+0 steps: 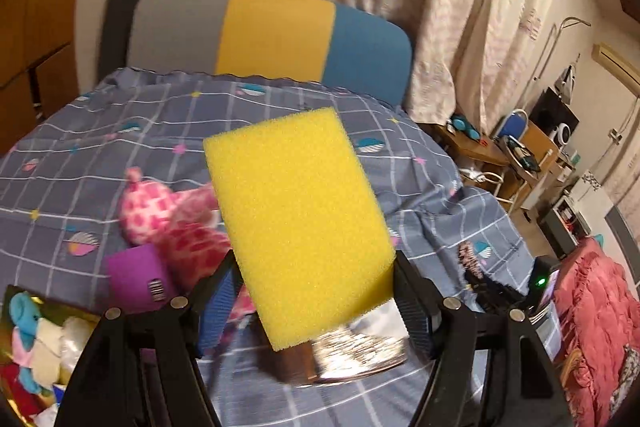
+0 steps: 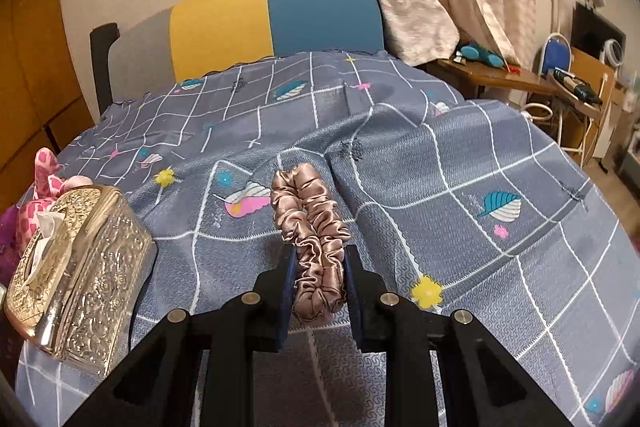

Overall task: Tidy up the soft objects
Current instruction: 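Carry the yellow sponge over the gold tray with the left gripper while the right holds the scrunchie, then lower the yellow sponge into the tray and open the left gripper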

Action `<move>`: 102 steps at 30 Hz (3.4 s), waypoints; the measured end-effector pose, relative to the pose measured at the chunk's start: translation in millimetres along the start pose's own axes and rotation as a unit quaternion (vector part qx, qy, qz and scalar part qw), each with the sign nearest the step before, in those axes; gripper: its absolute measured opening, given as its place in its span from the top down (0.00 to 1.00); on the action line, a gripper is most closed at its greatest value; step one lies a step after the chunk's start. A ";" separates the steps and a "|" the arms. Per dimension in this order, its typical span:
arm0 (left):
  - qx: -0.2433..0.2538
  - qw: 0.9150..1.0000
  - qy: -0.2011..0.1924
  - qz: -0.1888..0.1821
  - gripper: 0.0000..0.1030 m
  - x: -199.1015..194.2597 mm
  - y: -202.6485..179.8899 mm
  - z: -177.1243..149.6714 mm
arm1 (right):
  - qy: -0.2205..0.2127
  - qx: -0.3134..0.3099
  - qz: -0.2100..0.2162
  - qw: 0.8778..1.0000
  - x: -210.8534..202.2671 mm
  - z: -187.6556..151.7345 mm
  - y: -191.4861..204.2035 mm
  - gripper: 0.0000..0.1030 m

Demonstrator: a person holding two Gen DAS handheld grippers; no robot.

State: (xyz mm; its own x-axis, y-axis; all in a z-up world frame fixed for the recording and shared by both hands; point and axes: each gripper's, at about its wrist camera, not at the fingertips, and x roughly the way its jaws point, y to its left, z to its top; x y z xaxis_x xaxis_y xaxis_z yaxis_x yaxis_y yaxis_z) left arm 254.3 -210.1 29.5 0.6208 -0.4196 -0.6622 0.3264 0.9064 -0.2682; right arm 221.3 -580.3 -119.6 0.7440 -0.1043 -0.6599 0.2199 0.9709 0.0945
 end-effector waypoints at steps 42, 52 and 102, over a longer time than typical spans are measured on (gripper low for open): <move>-0.126 0.988 0.079 0.050 0.28 -136.8 235.6 -202.0 | -0.011 0.007 -0.018 1.000 -77.6 -24.5 47.0 0.77; -0.089 0.984 0.157 0.008 0.28 -94.6 222.6 -187.1 | -0.005 0.007 -0.021 1.000 -84.6 -28.9 55.9 0.77; -0.122 0.966 0.225 0.028 0.27 -36.3 269.7 -171.8 | -0.004 0.045 -0.009 0.999 -108.6 -45.8 80.9 0.77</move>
State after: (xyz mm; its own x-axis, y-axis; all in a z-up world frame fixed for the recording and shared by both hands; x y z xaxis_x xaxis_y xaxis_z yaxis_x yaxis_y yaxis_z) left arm 197.4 58.1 -139.0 0.2419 -0.3543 -0.9033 0.0894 0.9351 -0.3428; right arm 129.4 -480.6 -74.5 0.7437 -0.1242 -0.6569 0.2890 0.9458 0.1484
